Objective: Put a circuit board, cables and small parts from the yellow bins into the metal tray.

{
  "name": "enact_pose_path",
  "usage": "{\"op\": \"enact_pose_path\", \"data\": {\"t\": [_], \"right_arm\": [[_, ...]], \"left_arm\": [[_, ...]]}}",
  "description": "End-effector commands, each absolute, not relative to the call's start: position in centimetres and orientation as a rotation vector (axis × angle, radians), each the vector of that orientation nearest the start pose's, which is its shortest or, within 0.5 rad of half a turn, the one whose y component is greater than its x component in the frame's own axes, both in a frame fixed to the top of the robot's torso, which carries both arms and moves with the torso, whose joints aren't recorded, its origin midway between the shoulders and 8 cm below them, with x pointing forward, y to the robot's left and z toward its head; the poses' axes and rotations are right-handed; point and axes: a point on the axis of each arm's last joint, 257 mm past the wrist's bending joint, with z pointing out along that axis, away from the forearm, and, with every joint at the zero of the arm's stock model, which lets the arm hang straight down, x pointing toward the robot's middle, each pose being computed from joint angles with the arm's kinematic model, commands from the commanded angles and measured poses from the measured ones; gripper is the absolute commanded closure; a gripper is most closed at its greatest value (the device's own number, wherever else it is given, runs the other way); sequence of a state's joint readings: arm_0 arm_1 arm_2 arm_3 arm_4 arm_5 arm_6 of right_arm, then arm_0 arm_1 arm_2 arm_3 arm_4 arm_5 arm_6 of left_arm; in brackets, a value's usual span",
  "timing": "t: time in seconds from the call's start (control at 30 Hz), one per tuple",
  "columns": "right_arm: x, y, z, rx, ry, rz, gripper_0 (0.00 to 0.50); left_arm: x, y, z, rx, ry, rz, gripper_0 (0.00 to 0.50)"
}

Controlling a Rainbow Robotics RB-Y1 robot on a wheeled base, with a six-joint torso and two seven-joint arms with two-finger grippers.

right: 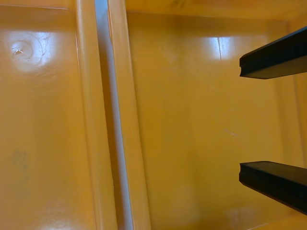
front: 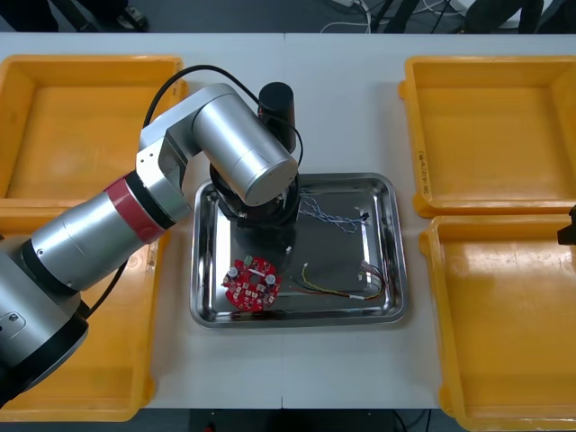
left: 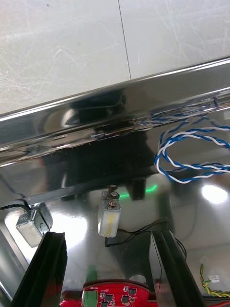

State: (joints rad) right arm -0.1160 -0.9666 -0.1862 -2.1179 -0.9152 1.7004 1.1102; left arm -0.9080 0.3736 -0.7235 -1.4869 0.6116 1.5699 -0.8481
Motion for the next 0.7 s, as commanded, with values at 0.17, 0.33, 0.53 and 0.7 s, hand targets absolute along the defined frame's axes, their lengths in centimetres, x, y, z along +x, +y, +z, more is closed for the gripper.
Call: {"op": "enact_pose_path", "data": {"t": [0.17, 0.33, 0.53, 0.7], "right_arm": [[39.2, -39.2, -16.5, 0.082, 2.628, -0.052, 0.000], [39.2, -39.3, -16.5, 0.084, 2.626, -0.057, 0.000], [39.6, -39.7, -16.2, 0.085, 2.608, -0.073, 0.000], [40.0, -40.6, -16.0, 0.110, 2.605, -0.079, 0.000]], "left_arm": [[48.9, 3.8, -23.0, 0.373, 2.681, 0.034, 0.000], [48.6, 4.9, -20.4, 0.383, 2.681, 0.037, 0.000], [48.6, 7.1, -16.8, 0.377, 2.670, 0.034, 0.000], [48.4, 9.6, -14.4, 0.347, 2.675, 0.037, 0.000]]}}
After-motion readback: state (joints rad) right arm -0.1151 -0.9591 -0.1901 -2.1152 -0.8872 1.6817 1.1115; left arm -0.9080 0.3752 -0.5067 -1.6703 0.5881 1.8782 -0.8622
